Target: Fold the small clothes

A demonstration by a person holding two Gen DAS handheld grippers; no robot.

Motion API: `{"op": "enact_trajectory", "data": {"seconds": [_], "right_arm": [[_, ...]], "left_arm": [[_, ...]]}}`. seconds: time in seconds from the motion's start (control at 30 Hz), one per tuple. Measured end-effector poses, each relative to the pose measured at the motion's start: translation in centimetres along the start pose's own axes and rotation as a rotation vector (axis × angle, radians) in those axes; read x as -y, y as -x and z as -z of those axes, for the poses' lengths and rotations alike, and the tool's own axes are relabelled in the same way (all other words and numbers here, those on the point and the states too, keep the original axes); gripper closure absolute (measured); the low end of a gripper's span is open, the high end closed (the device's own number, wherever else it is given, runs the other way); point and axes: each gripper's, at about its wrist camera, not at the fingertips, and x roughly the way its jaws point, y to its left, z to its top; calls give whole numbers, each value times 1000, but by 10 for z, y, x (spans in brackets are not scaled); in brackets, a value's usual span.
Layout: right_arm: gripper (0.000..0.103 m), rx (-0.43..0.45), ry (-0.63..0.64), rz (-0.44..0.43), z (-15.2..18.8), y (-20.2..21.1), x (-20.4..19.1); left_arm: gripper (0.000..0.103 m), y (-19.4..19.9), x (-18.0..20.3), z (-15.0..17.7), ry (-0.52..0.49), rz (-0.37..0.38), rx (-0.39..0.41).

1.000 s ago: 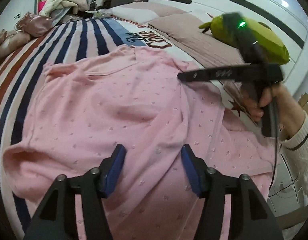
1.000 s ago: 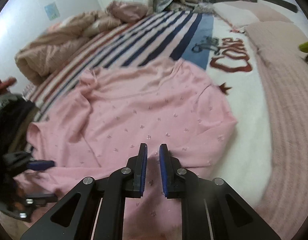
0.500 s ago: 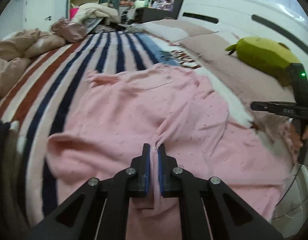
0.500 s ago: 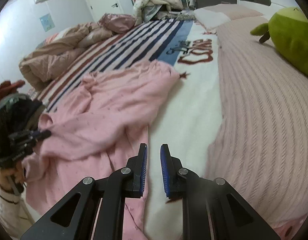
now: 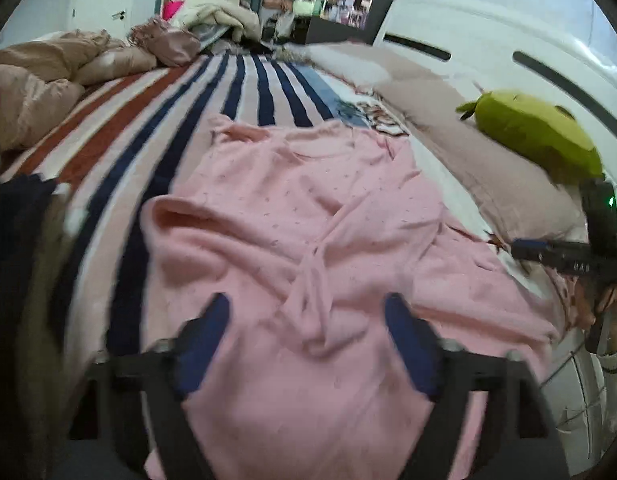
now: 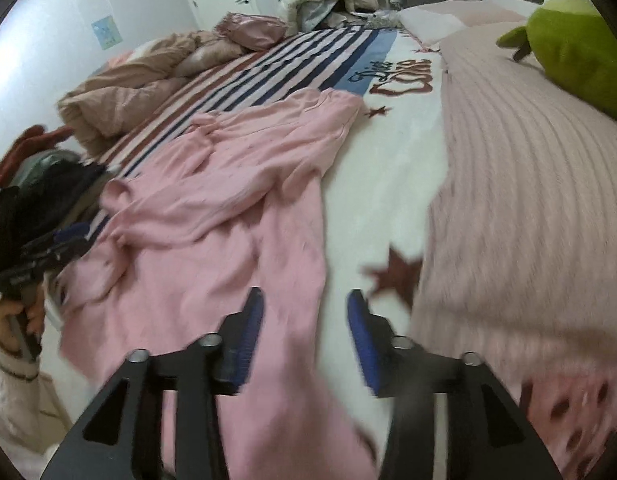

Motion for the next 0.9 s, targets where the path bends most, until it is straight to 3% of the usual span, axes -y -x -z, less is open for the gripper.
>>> {"op": "enact_trajectory", "data": {"seconds": [0.17, 0.27, 0.4, 0.47, 0.53, 0.57, 0.6, 0.63, 0.77, 0.9], "right_arm": [[54, -80, 17, -16, 44, -2, 0], [53, -48, -8, -62, 53, -1, -2], [55, -55, 14, -116, 55, -6, -17], [61, -64, 61, -92, 58, -7, -27], [73, -63, 65, -98, 60, -8, -30], [77, -62, 63, -107, 61, -9, -32], [87, -57, 75, -103, 61, -10, -35], [91, -49, 89, -90, 63, -10, -37], [94, -20, 68, -90, 67, -5, -36], [94, -16, 67, -104, 70, -1, -35]], "left_arm": [[22, 13, -22, 31, 30, -13, -74], [22, 4, -27, 49, 45, -28, -116], [22, 1, -22, 59, 52, -13, -104], [37, -2, -18, 61, 42, -24, -107], [44, -2, -15, 62, 39, -41, -103], [53, -1, -16, 64, 40, -39, -99], [63, -1, -15, 64, 40, -36, -96], [86, 3, -14, 65, 45, -32, -88], [89, 21, -18, 75, 67, -53, -57], [89, 33, -25, 90, 68, -41, -77]]}}
